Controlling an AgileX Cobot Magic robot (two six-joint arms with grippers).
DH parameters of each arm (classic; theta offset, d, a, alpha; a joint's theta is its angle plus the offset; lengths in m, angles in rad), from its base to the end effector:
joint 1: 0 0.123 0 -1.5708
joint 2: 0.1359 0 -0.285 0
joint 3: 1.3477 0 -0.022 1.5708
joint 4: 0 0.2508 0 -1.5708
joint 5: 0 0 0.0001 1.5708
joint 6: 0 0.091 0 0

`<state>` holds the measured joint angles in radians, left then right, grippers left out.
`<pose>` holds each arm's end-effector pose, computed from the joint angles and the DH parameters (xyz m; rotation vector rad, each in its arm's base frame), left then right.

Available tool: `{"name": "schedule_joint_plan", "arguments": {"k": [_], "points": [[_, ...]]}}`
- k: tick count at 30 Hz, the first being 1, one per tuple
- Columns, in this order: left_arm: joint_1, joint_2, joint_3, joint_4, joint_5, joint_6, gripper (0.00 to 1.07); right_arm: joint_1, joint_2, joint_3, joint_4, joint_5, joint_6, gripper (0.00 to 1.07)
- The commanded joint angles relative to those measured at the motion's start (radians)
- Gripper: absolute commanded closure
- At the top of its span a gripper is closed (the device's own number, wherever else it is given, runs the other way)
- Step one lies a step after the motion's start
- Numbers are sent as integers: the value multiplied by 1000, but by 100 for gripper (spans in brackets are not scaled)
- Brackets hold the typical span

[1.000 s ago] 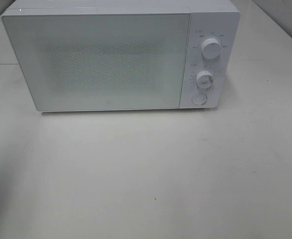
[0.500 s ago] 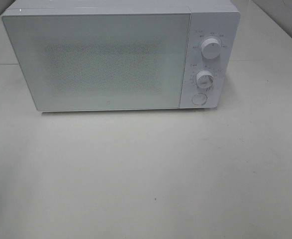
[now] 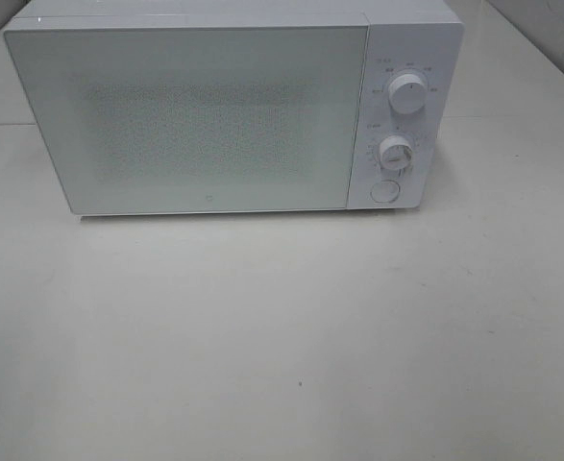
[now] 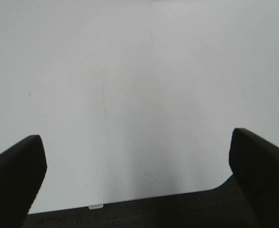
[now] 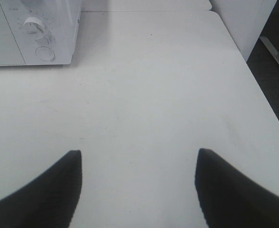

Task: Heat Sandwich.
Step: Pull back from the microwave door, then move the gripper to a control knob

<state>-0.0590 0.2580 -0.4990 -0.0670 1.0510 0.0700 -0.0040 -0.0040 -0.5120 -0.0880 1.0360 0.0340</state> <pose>0.0349 -0.0074 0.2739 0.1397 2.2881 -0.0782 -0.0061 -0.0069 0.2829 0.0416 2.0012 -0.0853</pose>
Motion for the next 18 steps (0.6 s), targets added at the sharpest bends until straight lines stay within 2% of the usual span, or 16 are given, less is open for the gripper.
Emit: {"name": "schedule_joint_plan", "arguments": {"k": [1,11,18], "points": [[2,-64,5,-3,-14,-8,7,-3,-28,5,-1,-11,2,42],[2,-271,5,-3,-14,-8,7,-3,-28,5,-1,-11,2,42],[2,-292,5,-2,-15,-8,7,-3,-27,5,-2,-11,2,42]]}}
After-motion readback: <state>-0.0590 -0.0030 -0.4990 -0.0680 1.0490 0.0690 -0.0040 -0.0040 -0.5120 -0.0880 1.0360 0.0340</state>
